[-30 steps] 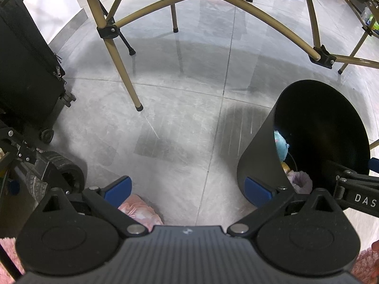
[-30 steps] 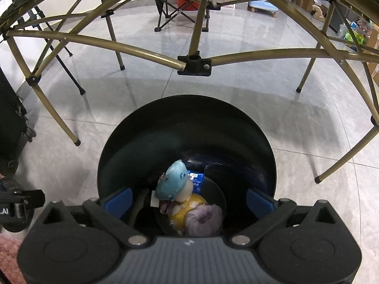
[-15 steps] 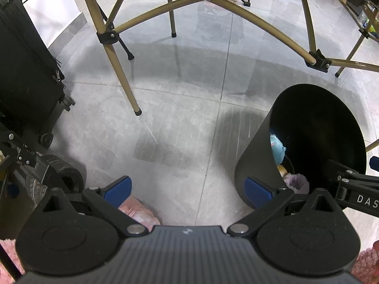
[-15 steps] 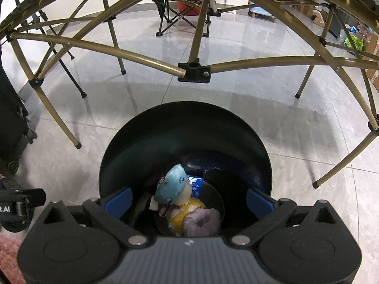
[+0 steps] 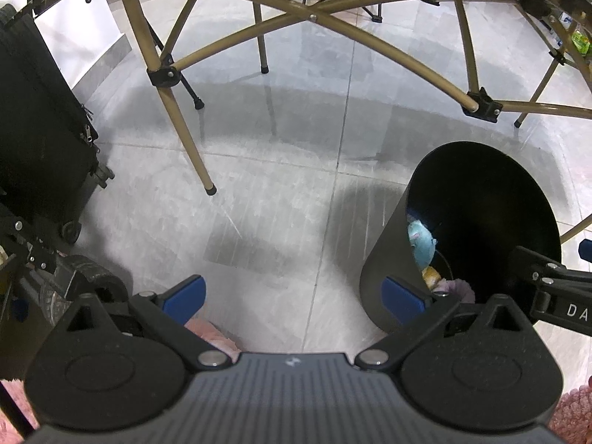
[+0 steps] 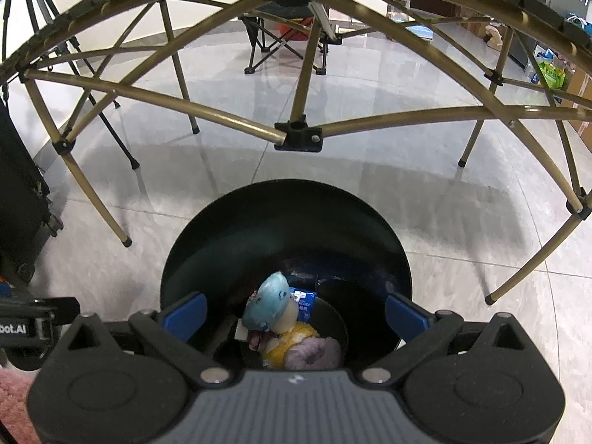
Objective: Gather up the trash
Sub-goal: 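Raise both tools from the bin back up over the table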
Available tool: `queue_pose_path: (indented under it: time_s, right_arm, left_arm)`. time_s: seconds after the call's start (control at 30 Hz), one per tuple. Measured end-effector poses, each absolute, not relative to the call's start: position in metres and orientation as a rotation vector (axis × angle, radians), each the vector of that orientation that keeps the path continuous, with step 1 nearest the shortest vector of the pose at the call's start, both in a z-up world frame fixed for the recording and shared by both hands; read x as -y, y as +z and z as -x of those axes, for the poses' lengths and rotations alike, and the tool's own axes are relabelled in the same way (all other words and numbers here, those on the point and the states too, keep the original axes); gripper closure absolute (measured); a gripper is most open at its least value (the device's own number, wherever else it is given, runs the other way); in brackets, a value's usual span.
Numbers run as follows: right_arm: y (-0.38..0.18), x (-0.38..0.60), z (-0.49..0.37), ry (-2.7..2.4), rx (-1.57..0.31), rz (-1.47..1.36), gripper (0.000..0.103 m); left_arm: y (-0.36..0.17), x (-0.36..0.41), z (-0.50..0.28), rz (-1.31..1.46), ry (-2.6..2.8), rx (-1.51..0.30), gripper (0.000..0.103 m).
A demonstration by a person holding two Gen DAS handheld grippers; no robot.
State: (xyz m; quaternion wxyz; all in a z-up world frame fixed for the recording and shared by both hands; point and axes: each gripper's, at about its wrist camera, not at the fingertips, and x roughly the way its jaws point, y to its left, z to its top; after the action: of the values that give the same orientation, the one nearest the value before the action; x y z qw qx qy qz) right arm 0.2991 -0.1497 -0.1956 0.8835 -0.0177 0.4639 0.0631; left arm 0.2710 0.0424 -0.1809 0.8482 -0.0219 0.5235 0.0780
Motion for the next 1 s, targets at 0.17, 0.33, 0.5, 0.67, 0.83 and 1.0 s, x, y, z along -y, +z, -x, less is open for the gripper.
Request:
queue_pose_path:
  time_s: [0.17, 0.33, 0.5, 0.67, 0.83, 1.0]
  right_arm:
    - [-0.186, 0.153, -0.293, 0.129, -0.927, 0.052, 0.0]
    - [-0.171, 0.16, -0.286, 0.127, -0.865, 0.06, 0.0]
    - [-0.154, 0.166, -0.276, 0.131, -0.785, 0.079, 0.0]
    - [-0.135, 0.176, -0.267, 0.128, -0.691, 0.076, 0.0]
    - [-0.111, 0.192, -0.258, 0.123, -0.576, 0.04, 0.0]
    - [-0.084, 0.206, -0.25, 0.119, -0.445, 0.01, 0.0]
  left_arm:
    - [-0.169, -0.038, -0.267, 0.046, 0.15, -1.054, 0.0]
    - [-0.16, -0.03, -0.265, 0.043, 0.132, -1.015, 0.0]
    - [-0.144, -0.025, -0.259, 0.048, 0.121, -0.944, 0.0]
    - [-0.123, -0.025, -0.254, 0.078, 0.121, -0.865, 0.0]
    - [-0.101, -0.022, -0.25, 0.109, 0.101, -0.794, 0.0]
    - [-0.079, -0.015, -0.252, 0.097, 0.092, -0.722, 0.0]
